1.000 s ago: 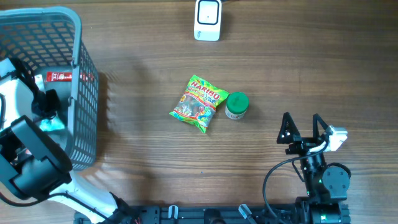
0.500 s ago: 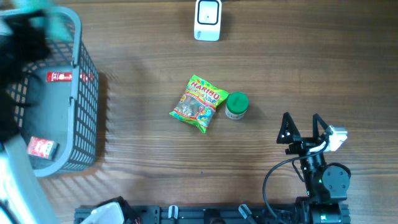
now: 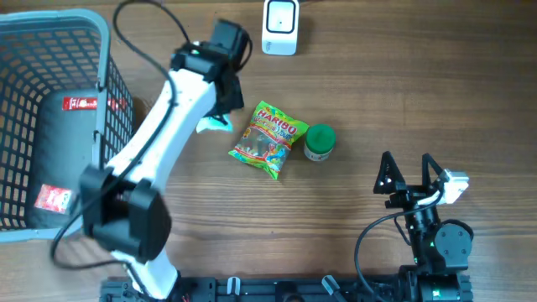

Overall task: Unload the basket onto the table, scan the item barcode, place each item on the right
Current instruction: 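Carry the wipes pack out and drop it left of the Haribo bag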

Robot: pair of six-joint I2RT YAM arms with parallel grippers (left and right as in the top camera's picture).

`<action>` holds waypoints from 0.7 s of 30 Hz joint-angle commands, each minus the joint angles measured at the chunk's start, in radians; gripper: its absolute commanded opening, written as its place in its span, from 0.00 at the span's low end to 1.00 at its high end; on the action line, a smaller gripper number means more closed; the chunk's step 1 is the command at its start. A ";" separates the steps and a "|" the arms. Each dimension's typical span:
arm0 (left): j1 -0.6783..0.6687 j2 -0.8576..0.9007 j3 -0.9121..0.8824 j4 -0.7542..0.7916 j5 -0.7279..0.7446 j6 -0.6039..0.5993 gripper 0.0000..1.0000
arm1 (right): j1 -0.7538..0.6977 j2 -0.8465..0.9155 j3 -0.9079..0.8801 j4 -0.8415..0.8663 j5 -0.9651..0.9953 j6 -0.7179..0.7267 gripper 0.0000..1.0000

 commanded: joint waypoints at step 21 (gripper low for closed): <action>0.033 -0.450 0.237 -0.031 -0.367 0.071 1.00 | 0.003 -0.002 -0.001 0.003 0.010 0.006 1.00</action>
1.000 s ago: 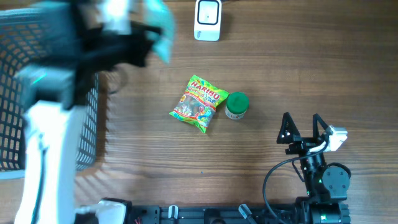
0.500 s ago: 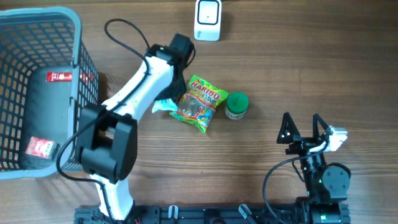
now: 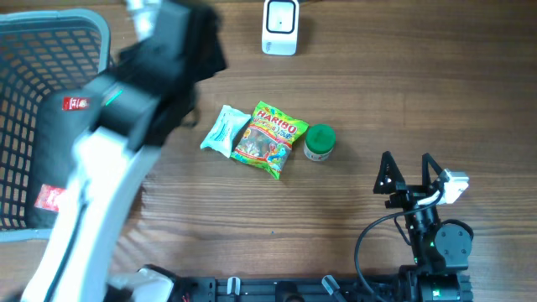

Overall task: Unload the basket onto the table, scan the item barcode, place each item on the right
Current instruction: 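Carry the wipes pack out and drop it left of the Haribo bag, then lower the left gripper into the basket and grasp the red box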

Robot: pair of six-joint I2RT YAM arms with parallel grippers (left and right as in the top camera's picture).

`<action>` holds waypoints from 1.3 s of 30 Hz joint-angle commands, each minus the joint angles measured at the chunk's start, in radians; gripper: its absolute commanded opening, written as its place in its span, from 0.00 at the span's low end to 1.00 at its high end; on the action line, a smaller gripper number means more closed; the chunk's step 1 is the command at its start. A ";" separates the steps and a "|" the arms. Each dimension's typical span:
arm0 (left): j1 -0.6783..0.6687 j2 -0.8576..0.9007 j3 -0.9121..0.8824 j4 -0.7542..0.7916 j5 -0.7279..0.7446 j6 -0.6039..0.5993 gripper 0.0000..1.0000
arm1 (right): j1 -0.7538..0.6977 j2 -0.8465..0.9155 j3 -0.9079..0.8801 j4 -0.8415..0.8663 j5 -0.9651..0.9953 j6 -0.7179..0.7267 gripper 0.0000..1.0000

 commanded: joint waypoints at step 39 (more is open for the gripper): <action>1.003 0.288 -0.786 0.309 -0.035 -1.356 1.00 | 0.003 -0.002 -0.001 0.003 0.010 0.006 1.00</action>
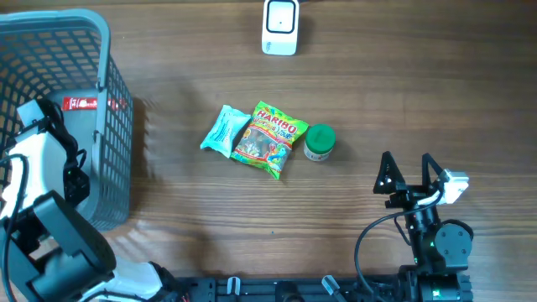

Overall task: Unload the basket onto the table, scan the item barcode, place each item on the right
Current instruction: 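Lower the left gripper into the basket and grasp the red box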

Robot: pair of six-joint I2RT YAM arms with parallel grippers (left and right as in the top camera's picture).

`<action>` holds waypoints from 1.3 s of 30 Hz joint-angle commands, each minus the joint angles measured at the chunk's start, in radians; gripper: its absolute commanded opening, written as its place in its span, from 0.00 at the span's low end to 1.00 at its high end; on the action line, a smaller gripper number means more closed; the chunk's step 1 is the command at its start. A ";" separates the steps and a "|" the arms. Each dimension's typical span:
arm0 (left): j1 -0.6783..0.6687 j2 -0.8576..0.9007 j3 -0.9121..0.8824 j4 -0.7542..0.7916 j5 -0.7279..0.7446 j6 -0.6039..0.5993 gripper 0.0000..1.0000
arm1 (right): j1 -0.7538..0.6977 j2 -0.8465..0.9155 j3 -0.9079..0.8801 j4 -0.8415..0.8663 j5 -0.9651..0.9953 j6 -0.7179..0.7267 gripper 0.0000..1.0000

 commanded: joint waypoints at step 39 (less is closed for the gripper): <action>0.231 -0.091 0.159 -0.006 0.427 0.372 0.04 | 0.003 -0.002 -0.001 0.003 0.010 0.006 1.00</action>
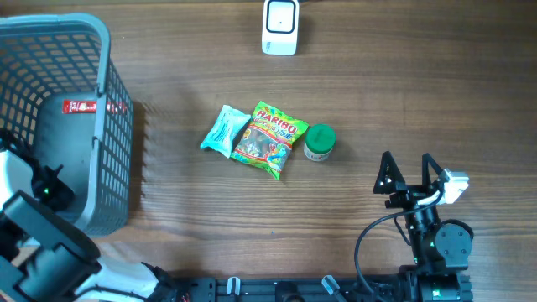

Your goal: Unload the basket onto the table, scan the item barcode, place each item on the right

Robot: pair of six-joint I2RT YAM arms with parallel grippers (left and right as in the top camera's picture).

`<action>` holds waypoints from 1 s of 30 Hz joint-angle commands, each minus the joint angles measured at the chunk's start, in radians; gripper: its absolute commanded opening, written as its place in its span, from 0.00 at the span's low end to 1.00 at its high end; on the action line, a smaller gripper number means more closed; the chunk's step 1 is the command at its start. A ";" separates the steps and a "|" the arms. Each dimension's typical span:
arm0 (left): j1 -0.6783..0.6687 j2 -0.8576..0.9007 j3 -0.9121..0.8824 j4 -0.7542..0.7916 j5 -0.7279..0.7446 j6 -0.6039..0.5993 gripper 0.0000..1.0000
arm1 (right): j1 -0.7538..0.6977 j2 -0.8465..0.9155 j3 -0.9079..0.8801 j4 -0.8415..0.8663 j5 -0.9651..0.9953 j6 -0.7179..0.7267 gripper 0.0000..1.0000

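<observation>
The white barcode scanner (279, 27) stands at the table's far edge. In the middle lie a light teal packet (224, 130), a Haribo sweets bag (270, 138) and a small green-lidded jar (319, 141), side by side. My left arm (38, 226) is at the lower left, its wrist end reaching into the grey basket (105, 59); its fingers do not show. My right gripper (408, 172) rests open near the front right, holding nothing, well clear of the items.
Inside the basket lies a dark item with a red label (94, 106). The basket fills the left side of the table. Bare wood surrounds the three items.
My left arm has moved lower and further left, its end now at the basket's near-left corner. The items, the scanner and the right arm have not moved.
My left gripper was over the teal packet next to the Haribo bag. Then the arm was raised toward the basket and the packet lay free on the table. Then the arm was at the basket's left side, and now lower in its near corner.
</observation>
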 commanded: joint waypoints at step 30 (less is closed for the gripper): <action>-1.498 0.333 0.606 0.409 0.426 0.690 0.09 | 0.003 -0.002 -0.001 0.003 0.010 0.006 1.00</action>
